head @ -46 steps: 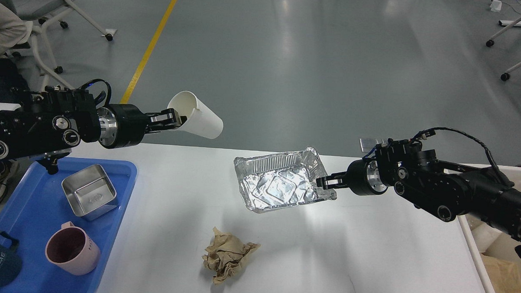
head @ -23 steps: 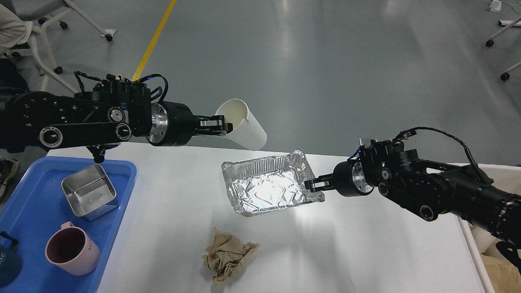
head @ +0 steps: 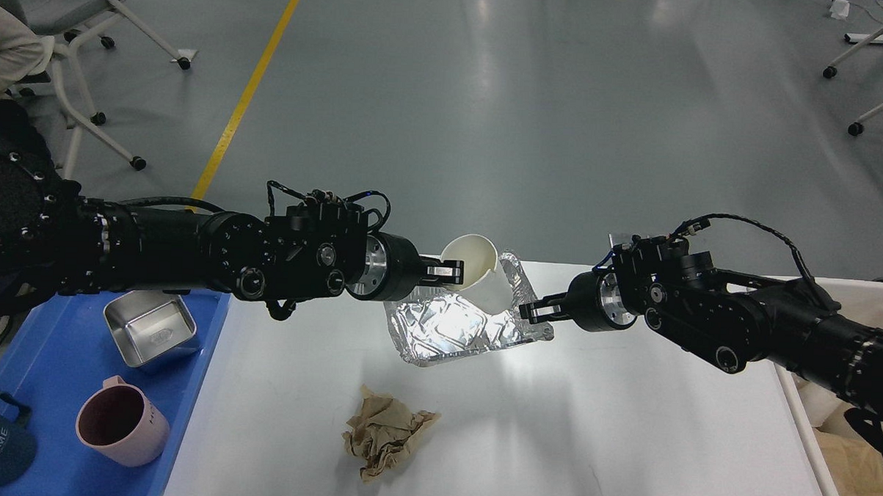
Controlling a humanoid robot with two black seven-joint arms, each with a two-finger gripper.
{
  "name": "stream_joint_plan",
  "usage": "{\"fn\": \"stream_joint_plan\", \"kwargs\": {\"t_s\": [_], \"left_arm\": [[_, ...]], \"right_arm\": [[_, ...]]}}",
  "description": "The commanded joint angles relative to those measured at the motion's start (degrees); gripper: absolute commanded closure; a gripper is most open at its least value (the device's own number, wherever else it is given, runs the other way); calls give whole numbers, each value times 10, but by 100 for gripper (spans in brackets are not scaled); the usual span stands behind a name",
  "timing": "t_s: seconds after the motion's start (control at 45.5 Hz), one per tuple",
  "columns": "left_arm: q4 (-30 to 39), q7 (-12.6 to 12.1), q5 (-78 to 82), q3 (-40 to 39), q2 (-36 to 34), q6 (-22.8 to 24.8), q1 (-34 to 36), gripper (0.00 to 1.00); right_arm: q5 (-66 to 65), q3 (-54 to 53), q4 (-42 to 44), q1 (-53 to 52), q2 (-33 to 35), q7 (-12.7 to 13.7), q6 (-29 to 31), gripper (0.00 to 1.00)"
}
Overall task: Tidy desktop
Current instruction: 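Carry the paper cup over the held foil tray and lower it in, then release the paper cup and withdraw the left gripper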
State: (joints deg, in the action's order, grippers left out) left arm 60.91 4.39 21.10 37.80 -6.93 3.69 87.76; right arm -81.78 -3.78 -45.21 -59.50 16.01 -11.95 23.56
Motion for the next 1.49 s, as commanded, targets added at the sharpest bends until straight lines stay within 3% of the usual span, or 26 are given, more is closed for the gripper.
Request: {"fn": "stream_joint_plan", "kwargs": {"t_s": [0.0, 0.307, 0.373, 0.461, 0.571, 0.944, 1.12, 1.252, 1.471], "left_arm": [[-3, -1, -2, 17, 1, -2, 0, 97], [-32, -1, -2, 35, 6, -1, -10, 93], [-50, -2, -2, 30, 17, -1, -20, 83], [-74, -8, -2, 28, 33, -2, -29, 52], [-100, -15, -2, 26, 60, -4, -44, 32], [-106, -9, -2, -51, 46, 3, -51, 13], [-27, -16, -2, -79, -9, -8, -38, 13], [59, -18, -1, -81, -80, -76, -23, 13], [223, -16, 3, -87, -278, -148, -16, 13]], "right_arm": [[0, 0, 0, 0, 0, 0, -1, 100], [0, -4, 0, 1, 0, 0, -1, 100], [0, -5, 0, 1, 1, 0, -1, 100], [0, -6, 0, 1, 1, 0, -1, 100], [4, -5, 0, 1, 1, 0, -1, 100], [4, -5, 0, 1, 8, 0, -1, 100], [4, -4, 0, 1, 12, 0, -1, 100], [4, -4, 1, 1, 19, 0, -1, 100], [4, -4, 2, 3, 23, 0, -1, 100]]}}
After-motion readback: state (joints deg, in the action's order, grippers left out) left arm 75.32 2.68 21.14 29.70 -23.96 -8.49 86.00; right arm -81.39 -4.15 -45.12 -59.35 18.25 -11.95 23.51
